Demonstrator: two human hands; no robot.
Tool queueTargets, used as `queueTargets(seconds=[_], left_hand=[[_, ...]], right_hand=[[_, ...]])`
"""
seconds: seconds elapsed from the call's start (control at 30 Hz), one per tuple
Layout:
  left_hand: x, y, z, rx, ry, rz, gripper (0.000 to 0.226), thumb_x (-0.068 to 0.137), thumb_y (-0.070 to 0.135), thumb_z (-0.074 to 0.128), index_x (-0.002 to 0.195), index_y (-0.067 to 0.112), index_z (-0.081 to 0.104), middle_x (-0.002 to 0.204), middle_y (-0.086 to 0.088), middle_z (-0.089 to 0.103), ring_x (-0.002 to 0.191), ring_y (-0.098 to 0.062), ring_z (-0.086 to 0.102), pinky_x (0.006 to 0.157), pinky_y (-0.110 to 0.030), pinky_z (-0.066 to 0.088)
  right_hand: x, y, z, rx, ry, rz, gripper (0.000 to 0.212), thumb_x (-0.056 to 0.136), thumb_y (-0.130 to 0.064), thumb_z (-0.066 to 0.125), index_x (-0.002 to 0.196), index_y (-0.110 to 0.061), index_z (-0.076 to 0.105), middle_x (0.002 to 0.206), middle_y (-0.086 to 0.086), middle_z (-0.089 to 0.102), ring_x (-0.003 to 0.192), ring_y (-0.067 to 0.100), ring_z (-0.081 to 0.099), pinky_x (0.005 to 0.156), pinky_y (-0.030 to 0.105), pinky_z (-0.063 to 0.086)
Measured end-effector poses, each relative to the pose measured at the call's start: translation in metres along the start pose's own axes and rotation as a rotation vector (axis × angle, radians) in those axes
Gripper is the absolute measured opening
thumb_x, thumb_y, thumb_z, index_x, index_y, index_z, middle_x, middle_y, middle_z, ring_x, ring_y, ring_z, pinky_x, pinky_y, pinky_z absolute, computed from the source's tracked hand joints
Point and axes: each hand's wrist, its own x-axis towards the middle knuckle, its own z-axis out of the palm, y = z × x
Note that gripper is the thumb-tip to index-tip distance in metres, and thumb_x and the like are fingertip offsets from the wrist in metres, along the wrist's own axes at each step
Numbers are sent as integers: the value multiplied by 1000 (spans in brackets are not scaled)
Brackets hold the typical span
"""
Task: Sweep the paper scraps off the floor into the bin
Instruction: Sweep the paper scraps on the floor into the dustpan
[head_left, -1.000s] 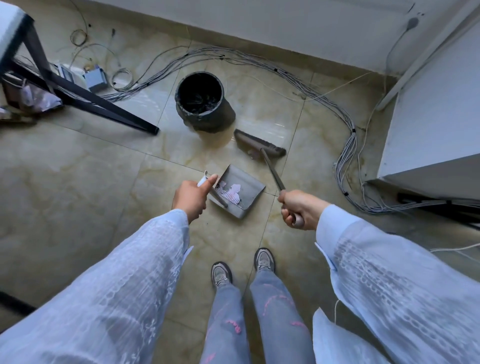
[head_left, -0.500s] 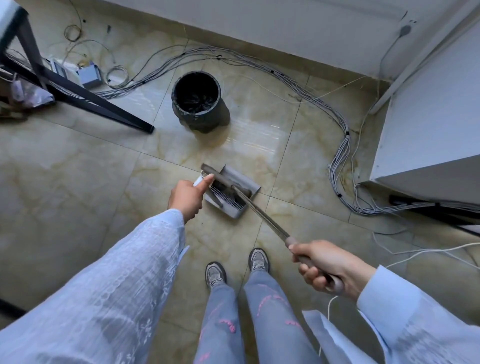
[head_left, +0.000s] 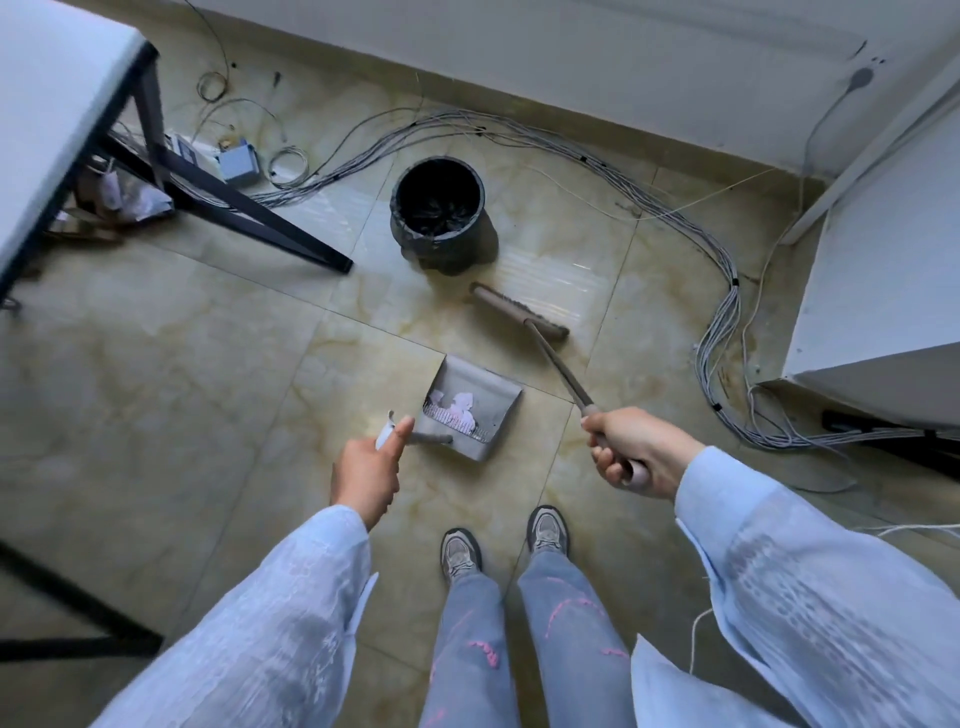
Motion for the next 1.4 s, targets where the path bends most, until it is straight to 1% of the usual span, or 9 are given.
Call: queueTargets(seconds=[0.2, 0.57, 0.63, 0.73, 0.9, 1.0, 1.07, 1.17, 1.4], left_hand=[[-8, -63, -42, -119, 77, -114, 56, 86, 50, 64, 50, 13, 43, 36, 0, 39, 40, -19, 36, 43, -22, 30], [-9, -120, -70, -240, 123, -235, 55, 86, 51, 62, 53, 11, 45, 37, -1, 41, 37, -20, 36, 43, -22, 31], [-11, -127, -71, -251, 119, -241, 55, 86, 52, 62, 55, 12, 42, 43, -6, 42, 35, -20, 36, 43, -22, 31], [-14, -130, -78, -254, 123, -241, 53, 85, 54, 62, 59, 13, 41, 49, -8, 42, 34, -20, 36, 42, -22, 31], [-13, -125, -100, -297, 137, -243, 56, 83, 56, 63, 56, 11, 44, 43, -7, 44, 38, -21, 36, 45, -24, 33], [-13, -109, -116, -319, 140, -213, 57, 83, 55, 64, 53, 11, 44, 39, -5, 43, 38, -20, 35, 44, -23, 32], [-16, -87, -132, -314, 123, -156, 56, 85, 54, 63, 52, 12, 44, 37, -4, 42, 35, -20, 34, 42, -22, 31], [-20, -46, -159, -270, 114, -58, 57, 86, 54, 61, 51, 12, 43, 35, -2, 42, 33, -20, 35, 41, -22, 30], [-23, 37, -193, -147, 103, 152, 59, 86, 55, 61, 49, 13, 44, 38, -4, 47, 37, -23, 41, 47, -27, 37]], right_hand=[[13, -2, 53, -94, -12, 15, 20, 99, -16, 31, 81, -18, 39, 61, 1, 32, 15, 3, 30, 26, 5, 24], [-10, 82, 143, -484, -135, 163, 29, 97, -27, 26, 69, -20, 31, 47, -1, 32, 17, 6, 26, 35, -1, 15], [-15, 92, 143, -485, -123, 184, 29, 94, -33, 33, 67, -21, 33, 37, -6, 33, 22, 5, 27, 38, 5, 12], [-25, 99, 137, -471, -133, 194, 23, 89, -36, 40, 70, -23, 36, 38, -9, 34, 32, 5, 27, 44, 13, 9], [-57, 104, 129, -432, -96, 160, 22, 91, -42, 42, 92, -22, 51, 40, -8, 36, 36, 6, 28, 49, 17, 9], [-72, 92, 129, -307, -79, 127, 35, 96, -36, 43, 124, -20, 55, 40, -6, 36, 28, 3, 29, 34, 8, 14], [-88, 76, 129, -195, -94, 100, 17, 98, -29, 43, 103, -23, 59, 37, -5, 36, 22, 2, 29, 27, 5, 17], [-107, 54, 129, -88, -96, 49, 29, 100, -25, 41, 72, -18, 43, 32, -4, 34, 18, 2, 29, 24, 4, 17], [-134, 4, 120, 115, -109, -89, 25, 100, -17, 37, 75, -16, 40, 35, -2, 34, 19, 4, 32, 25, 5, 22]])
